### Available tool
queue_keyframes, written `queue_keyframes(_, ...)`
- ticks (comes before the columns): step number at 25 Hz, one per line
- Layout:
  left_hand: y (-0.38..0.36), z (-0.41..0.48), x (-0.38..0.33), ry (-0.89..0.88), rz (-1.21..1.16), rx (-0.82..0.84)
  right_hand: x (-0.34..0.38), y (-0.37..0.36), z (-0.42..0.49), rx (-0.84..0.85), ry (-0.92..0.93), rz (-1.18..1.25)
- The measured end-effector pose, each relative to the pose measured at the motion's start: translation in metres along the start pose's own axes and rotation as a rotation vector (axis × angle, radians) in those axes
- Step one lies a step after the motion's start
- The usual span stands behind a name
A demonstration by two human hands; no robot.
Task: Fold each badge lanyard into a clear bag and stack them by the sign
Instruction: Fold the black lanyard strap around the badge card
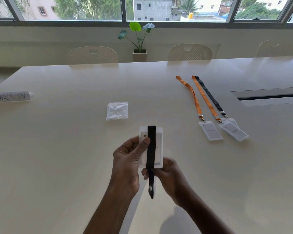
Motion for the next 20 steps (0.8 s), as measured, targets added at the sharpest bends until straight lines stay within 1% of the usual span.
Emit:
queue_keyframes(2,0.001,0.004,-0.001,0.019,-0.032,-0.013,-0.001,-0.004,-0.012,-0.012,-0.054,-0.006)
queue_keyframes(5,0.004,0.011,0.003,0.093,-0.021,-0.048,0.003,-0.013,-0.027,0.040,-0.127,0.003)
queue_keyframes(8,0.007,0.017,0.011,0.114,-0.054,-0.094,0.011,-0.013,-0.033,0.046,-0.161,-0.064)
queue_keyframes(11,0.010,0.023,0.016,0.040,-0.093,-0.142,0.022,-0.009,-0.035,-0.012,-0.081,-0.207)
queue_keyframes(13,0.011,0.026,0.022,0.018,-0.062,-0.160,0.033,-0.005,-0.034,-0.041,0.060,-0.364)
queue_keyframes(14,0.010,0.027,0.026,0.028,-0.060,-0.160,0.037,-0.004,-0.033,-0.015,0.128,-0.414)
queue_keyframes(16,0.009,0.030,0.030,0.073,-0.085,-0.165,0.043,-0.001,-0.029,0.093,0.167,-0.436)
queue_keyframes(20,0.009,0.042,0.033,0.125,-0.166,-0.222,0.038,0.008,-0.024,0.249,0.051,-0.376)
Point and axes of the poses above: each hand's wrist, its own z-axis towards the middle knuckle, its own y-axis out of the back of the hand, x = y × z, the point moved 3 cm from there along z, towards the middle knuckle, and after that the axes turned 8 degrees about -x, right-handed, at the moved point
